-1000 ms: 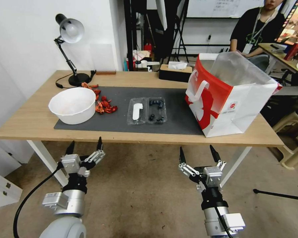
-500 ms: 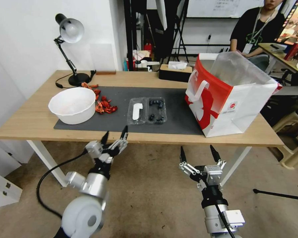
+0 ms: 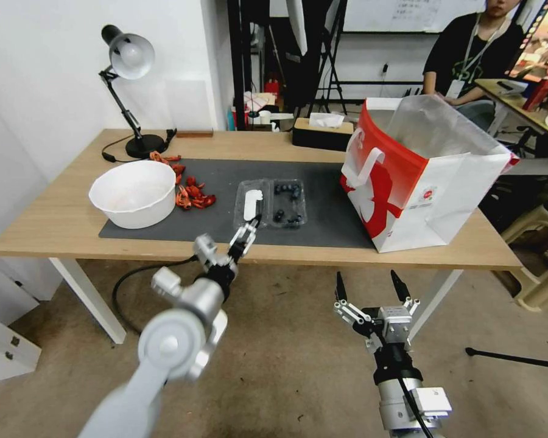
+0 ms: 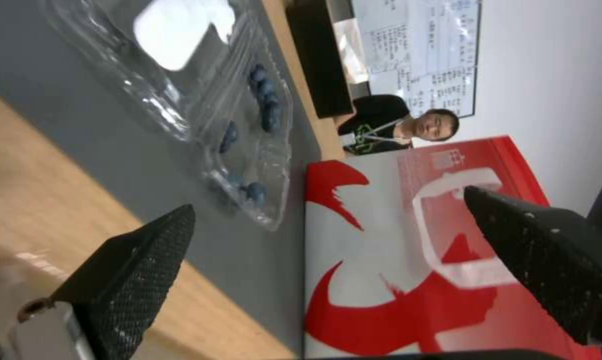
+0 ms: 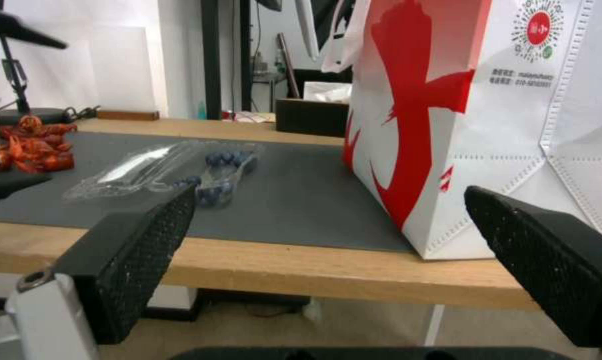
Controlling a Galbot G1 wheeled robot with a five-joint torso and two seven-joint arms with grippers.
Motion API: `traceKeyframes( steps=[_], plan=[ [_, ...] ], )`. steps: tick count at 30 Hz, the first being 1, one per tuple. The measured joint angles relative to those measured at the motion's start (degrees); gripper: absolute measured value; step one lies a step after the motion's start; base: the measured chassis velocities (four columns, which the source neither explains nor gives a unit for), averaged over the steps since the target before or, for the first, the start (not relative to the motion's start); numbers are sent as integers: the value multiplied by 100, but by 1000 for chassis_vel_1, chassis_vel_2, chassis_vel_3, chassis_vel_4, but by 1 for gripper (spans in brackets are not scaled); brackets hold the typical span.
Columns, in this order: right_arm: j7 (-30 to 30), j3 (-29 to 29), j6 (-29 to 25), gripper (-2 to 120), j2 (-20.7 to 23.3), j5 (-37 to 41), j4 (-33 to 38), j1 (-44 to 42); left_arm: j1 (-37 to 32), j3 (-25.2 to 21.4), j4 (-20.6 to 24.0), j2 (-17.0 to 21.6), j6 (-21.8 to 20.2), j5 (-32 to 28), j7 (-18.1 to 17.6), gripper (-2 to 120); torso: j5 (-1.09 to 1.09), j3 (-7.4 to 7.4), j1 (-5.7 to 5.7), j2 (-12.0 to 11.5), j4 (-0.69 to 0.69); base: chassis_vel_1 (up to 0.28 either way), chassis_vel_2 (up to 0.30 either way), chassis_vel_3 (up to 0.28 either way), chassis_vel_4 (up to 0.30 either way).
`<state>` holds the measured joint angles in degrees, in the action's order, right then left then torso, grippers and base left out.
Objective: Close the takeout container lid, then place the container into the takeout bag.
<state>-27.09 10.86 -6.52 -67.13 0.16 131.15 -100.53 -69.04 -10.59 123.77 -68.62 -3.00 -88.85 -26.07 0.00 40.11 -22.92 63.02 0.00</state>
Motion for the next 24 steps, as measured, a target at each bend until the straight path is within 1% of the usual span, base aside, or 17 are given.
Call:
traceKeyframes(
  steps=[2,3,4,6,7,8,10,14,24],
  plan=[
    [-1,17,1,100,-32,-34,-1,-38,458,40,-114,-115,-13,-808,-521,100,0,0,0,0,-1,0,0,0,0],
    [-5,26,1,100,-48,-55,-2,-61,710,76,-250,-169,12,-1059,-720,100,1,0,0,0,-1,0,0,0,0],
    [-5,26,1,100,-48,-55,-2,-61,710,76,-250,-169,12,-1059,-720,100,1,0,0,0,-1,0,0,0,0],
    [-15,50,1,100,-69,-81,10,-113,1078,175,-572,-283,82,-1309,-1060,100,0,0,0,0,-1,0,0,0,0],
    [-18,69,3,100,-77,-83,23,-127,1233,224,-728,-336,131,-1348,-1162,100,0,0,0,0,-1,0,0,0,0],
    [-18,69,3,100,-77,-83,23,-127,1233,224,-728,-336,131,-1348,-1162,100,0,0,0,0,-1,0,0,0,0],
    [-23,91,4,100,-97,-87,25,-137,1400,289,-960,-388,171,-1351,-1258,100,0,0,0,0,0,0,0,0,0],
    [-30,89,5,100,-123,-110,25,-164,1507,324,-1111,-400,186,-1353,-1343,100,0,0,0,0,0,0,0,0,0],
    [-55,118,-3,100,-138,-134,27,-187,1792,351,-1510,-496,240,-1337,-1391,100,0,0,0,0,0,0,0,0,0]
  ],
)
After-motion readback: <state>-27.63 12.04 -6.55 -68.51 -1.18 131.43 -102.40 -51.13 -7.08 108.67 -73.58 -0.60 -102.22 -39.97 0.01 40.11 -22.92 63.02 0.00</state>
